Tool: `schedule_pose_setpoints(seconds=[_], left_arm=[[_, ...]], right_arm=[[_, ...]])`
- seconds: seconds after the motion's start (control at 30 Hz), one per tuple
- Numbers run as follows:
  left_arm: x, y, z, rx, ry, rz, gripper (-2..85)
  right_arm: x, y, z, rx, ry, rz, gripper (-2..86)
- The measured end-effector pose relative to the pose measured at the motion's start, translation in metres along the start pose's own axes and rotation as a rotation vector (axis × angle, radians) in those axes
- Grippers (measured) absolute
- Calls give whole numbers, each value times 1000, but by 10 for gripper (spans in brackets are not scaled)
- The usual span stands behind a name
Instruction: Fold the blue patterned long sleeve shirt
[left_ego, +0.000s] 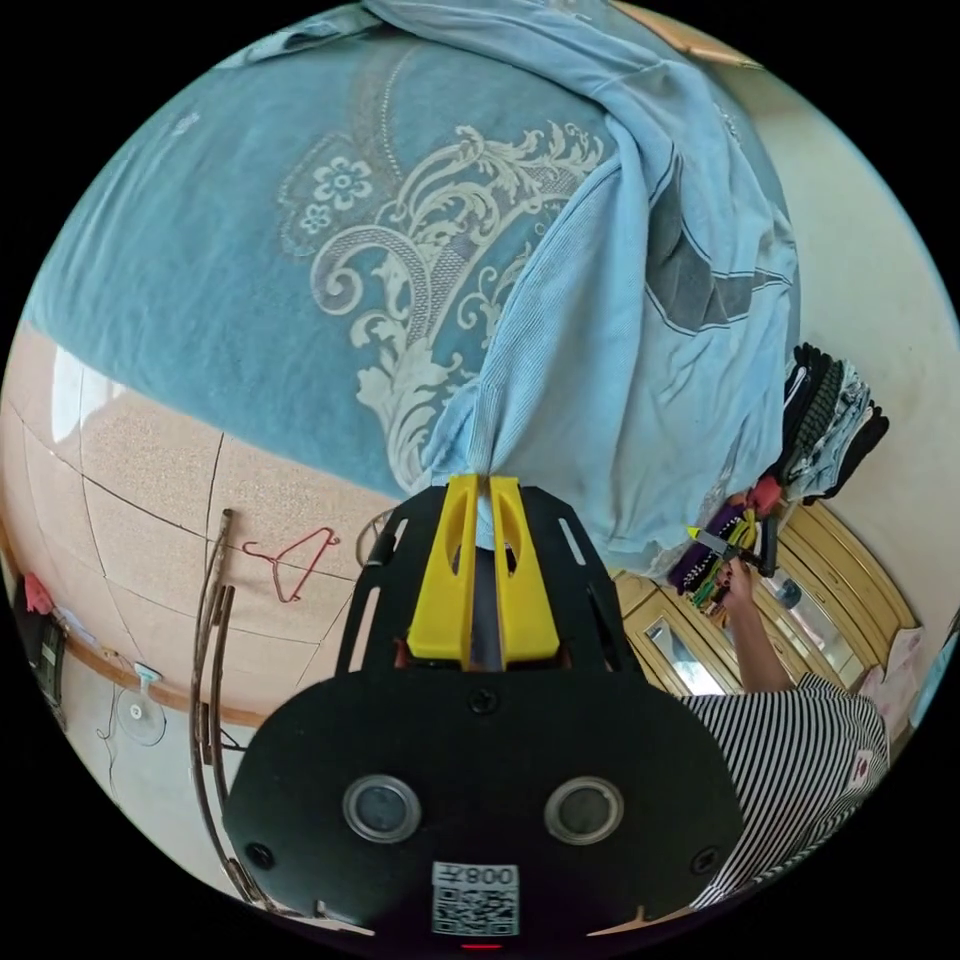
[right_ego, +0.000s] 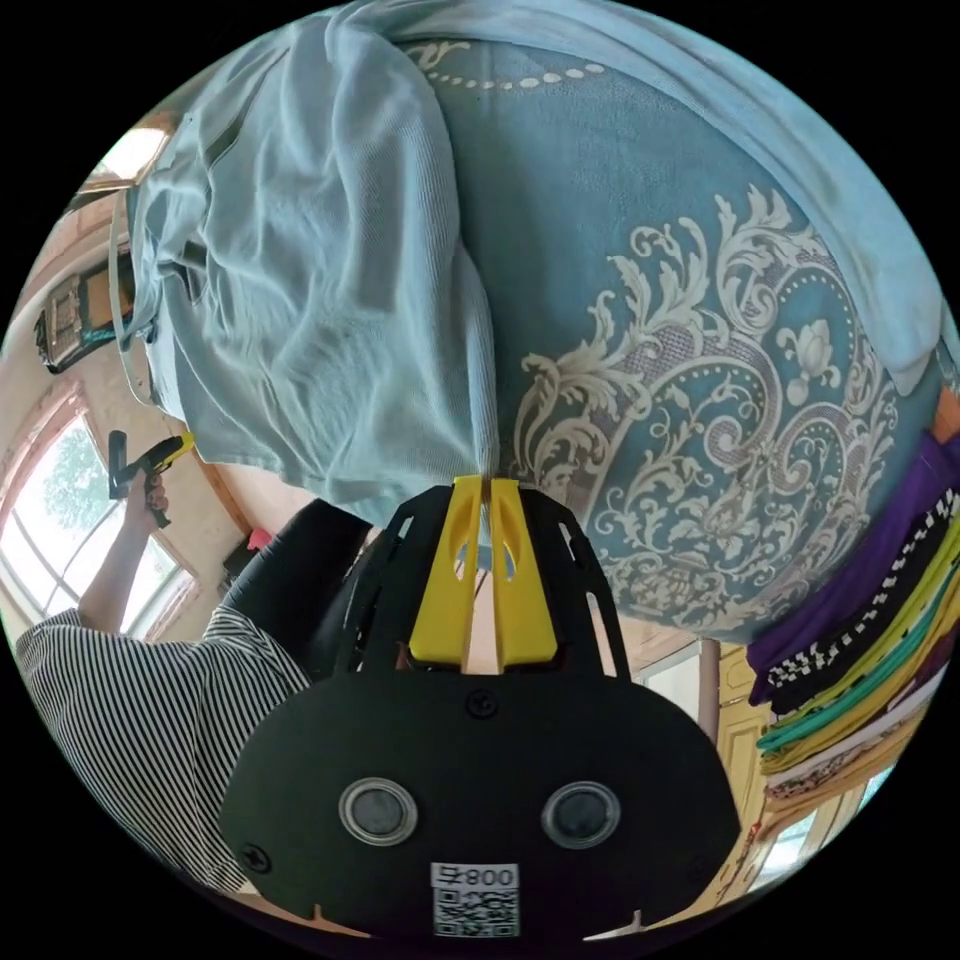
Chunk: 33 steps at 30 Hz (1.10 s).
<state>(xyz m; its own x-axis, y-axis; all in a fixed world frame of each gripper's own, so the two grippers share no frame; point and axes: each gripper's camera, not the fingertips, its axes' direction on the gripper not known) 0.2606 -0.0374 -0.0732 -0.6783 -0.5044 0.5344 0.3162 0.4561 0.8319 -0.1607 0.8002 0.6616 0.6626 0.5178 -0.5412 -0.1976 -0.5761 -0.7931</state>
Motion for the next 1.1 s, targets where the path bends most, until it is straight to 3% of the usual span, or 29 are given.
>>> schedule_pose_setpoints(seconds=[0.23, 0.7, 0.97, 1.1], left_arm=[[-18, 35, -29, 7, 41, -44, 21], [-4, 47, -24, -17, 85, -98, 23], [21, 23, -7, -75, -10, -135, 40], [31, 31, -35, -5, 6, -114, 58]], right_arm=[[14, 20, -28, 42, -134, 35, 10], [-7, -17, -55, -12, -85, -9, 11], [6, -78, -44, -52, -139, 105, 20], [-5, -94, -69, -49, -27, 101, 15]])
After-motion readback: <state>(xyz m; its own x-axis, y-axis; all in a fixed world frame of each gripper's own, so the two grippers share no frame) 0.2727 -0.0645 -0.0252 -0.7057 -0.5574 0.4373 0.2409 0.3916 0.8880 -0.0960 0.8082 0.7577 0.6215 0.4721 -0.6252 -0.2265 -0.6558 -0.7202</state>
